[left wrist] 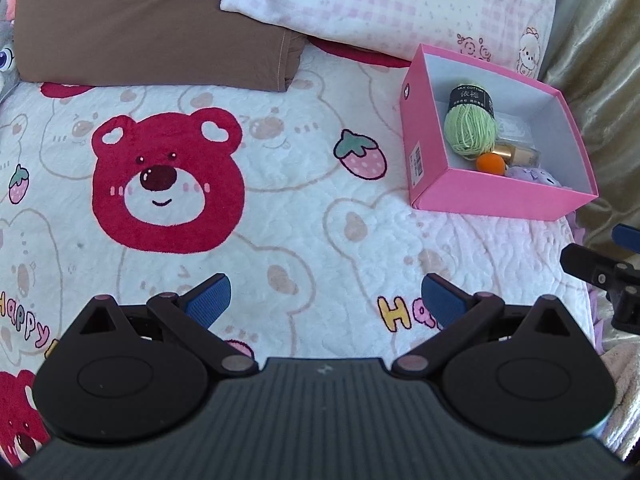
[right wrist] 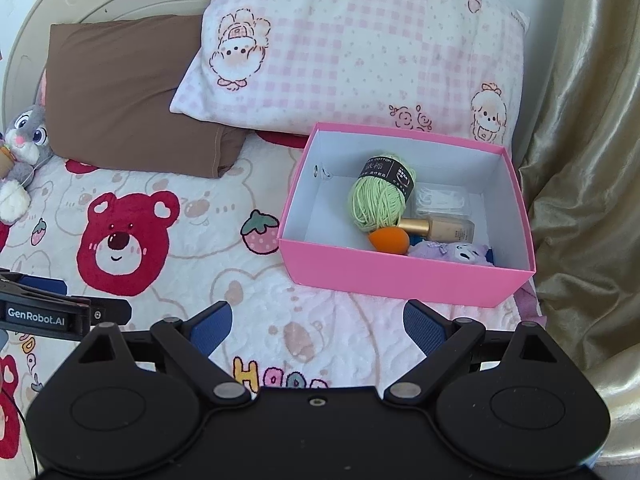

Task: Organize objects

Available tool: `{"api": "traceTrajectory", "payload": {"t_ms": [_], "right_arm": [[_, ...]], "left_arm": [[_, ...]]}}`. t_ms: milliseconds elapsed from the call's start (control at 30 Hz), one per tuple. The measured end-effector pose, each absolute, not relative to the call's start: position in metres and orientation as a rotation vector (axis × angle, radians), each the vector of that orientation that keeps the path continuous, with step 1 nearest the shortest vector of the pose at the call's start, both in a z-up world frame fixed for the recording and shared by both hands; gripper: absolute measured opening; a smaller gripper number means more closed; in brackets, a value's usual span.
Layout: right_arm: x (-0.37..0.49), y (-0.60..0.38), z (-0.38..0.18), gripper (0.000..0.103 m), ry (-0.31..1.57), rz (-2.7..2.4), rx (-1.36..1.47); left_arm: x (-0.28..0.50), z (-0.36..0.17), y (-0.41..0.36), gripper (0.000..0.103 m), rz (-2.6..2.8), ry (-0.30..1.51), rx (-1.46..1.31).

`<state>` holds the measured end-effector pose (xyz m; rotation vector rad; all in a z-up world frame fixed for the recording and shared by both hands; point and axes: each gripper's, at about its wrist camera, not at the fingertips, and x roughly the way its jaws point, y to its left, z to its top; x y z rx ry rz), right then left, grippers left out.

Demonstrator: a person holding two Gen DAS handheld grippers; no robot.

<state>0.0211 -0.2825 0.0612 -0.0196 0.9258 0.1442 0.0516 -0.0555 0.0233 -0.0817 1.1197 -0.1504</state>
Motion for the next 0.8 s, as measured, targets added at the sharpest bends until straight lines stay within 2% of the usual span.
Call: {"api": "traceTrajectory", "payload": {"t_ms": [800], "right_arm": [[0.0278,-0.2854,0.0523,0.095,0.975,0.118,-0.028]], "left_arm": [[0.0484,0.0210,-0.0606,0.103,-0.085,1.126,-0.057]]}}
